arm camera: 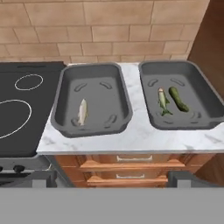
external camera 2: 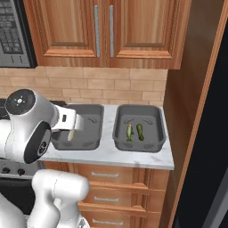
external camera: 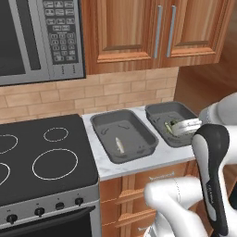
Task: Place one squash and one fish in each tupperware on the nearby counter, to pack two identical lunches.
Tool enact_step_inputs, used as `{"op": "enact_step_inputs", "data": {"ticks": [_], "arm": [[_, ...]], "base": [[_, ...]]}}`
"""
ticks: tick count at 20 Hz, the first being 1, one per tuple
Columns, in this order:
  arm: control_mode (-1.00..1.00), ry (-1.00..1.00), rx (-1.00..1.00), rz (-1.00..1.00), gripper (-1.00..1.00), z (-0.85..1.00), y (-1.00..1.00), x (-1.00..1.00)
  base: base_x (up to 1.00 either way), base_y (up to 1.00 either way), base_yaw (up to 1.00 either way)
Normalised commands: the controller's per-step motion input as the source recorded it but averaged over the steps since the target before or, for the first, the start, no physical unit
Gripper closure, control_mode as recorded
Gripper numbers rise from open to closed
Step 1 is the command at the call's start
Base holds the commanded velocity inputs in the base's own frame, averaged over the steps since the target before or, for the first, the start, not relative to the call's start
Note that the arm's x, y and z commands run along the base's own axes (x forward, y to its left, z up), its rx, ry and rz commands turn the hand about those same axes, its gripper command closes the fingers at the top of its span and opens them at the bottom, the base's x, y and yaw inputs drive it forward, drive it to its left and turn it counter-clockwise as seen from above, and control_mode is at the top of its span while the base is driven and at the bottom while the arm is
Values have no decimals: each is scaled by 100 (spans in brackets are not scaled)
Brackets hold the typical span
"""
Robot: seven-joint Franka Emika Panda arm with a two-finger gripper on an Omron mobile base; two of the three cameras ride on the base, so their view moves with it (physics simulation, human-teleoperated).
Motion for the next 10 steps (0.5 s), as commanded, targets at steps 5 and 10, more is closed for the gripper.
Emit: {"op": "enact_step_inputs", "data": {"ticks": [5, 10], "arm": [[100, 3, 0, -2, -100, 0, 0, -13], [100, 0, 0, 0, -100, 0, 0, 0]], "base": [[-77, -16, -2], [-100, -41, -1]]}}
